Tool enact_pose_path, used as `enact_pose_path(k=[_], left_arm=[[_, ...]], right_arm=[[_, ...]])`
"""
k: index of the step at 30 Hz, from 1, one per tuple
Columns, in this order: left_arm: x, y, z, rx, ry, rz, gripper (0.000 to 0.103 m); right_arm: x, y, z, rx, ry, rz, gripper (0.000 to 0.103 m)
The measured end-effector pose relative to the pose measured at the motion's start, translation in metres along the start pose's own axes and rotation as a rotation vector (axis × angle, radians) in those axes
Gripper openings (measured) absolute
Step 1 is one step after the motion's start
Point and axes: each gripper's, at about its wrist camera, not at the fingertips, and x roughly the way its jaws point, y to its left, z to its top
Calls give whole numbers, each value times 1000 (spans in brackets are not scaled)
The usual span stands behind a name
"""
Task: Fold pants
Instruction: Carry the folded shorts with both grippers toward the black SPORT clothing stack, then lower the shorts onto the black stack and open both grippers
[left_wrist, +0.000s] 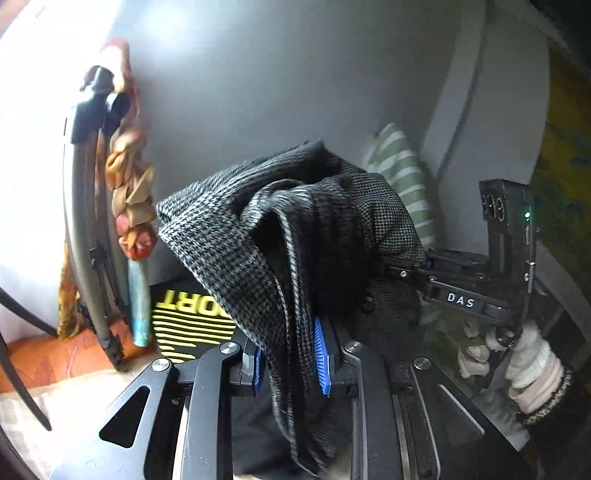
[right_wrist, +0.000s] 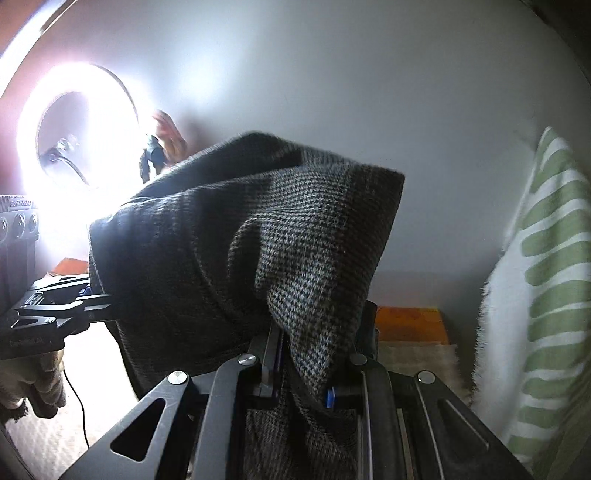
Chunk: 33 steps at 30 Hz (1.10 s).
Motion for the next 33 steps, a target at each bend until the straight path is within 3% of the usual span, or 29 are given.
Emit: enact_pose_path(k=[3,7,12,13,14,21,23,26,29,33], left_arm=[[18,3,1,25,23,60,20],[44,6,1,28,65,134,23],[63,1,1,85,96,242,27],[63,0,1,90,87,254,31],[62,-2,1,93,81,250,33],[62,5,5,99,88,233,34],[53,6,3,89,89,221,45],[35,6,-2,81,87,206,49],[19,1,-3,71,80,195,58],[-13,-8,-5,64,48,185,61]], right_arm=[[24,-7,1,9,18,-2,18],[41,-10,-2,27,45,-74,36],[50,-15,-9,57,89,-176,40],[49,-16,-10,63,89,-189,51],[46,-16,-10,68,80,-200,59],[34,-12,-5,62,66,-256,68],[25,-5,-5,59,57,-265,75],[10,2,-5,81,40,-264,77],[-8,11,-9,98,18,-264,88],[-29,27,-12,56,4,-309,94]])
